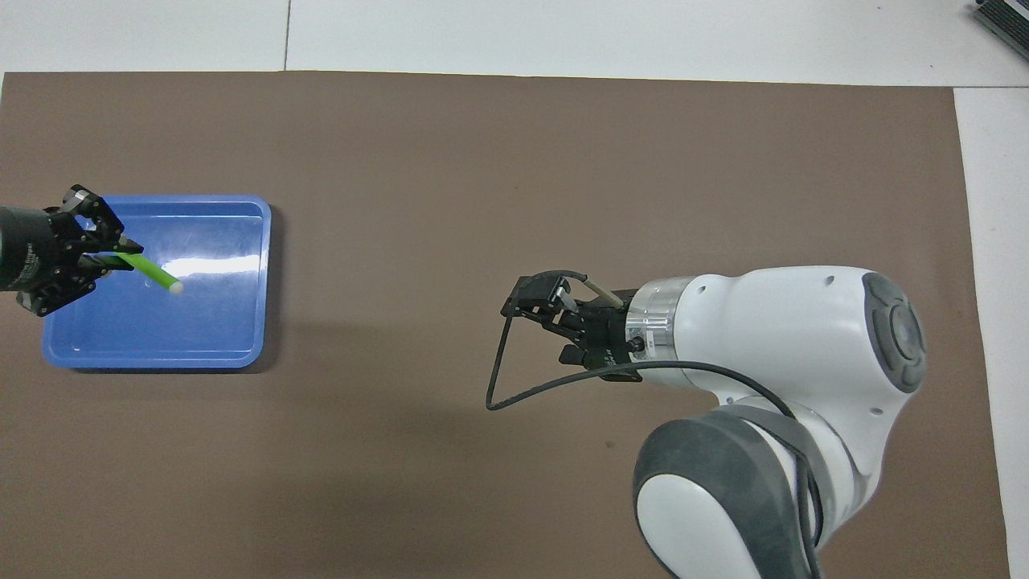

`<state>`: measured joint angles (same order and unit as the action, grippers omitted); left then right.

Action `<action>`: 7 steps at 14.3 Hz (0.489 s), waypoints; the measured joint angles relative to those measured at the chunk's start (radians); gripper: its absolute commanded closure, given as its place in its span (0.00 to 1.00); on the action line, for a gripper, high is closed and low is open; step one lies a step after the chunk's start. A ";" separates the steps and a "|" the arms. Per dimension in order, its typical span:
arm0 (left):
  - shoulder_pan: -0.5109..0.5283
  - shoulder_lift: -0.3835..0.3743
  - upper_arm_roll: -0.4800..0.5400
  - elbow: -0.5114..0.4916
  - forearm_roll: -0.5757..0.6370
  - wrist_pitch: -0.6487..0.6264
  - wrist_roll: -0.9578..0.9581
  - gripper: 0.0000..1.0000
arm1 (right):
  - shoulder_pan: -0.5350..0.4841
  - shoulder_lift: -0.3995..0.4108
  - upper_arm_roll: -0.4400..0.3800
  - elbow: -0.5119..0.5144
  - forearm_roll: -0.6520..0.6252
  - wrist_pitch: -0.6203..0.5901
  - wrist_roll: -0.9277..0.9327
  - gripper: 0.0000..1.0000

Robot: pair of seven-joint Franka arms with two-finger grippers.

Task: Transfer and insert pens with both arms
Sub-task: 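Lift the green pen from the tray toward the right gripper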

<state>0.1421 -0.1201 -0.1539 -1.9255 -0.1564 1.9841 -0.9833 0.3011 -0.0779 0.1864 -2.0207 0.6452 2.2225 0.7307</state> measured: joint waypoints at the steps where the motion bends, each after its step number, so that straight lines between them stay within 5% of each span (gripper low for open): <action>1: -0.015 -0.004 0.000 0.000 0.000 0.000 -0.061 1.00 | 0.000 0.000 0.000 0.000 0.000 0.000 0.000 0.00; 7: -0.121 -0.042 0.000 0.000 -0.001 0.000 -0.432 1.00 | 0.000 0.000 -0.001 -0.003 0.000 0.000 0.000 0.00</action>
<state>0.0214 -0.1616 -0.1543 -1.9253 -0.1573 1.9841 -1.4155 0.3011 -0.0778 0.1857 -2.0236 0.6452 2.2225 0.7307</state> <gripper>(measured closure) 0.833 0.000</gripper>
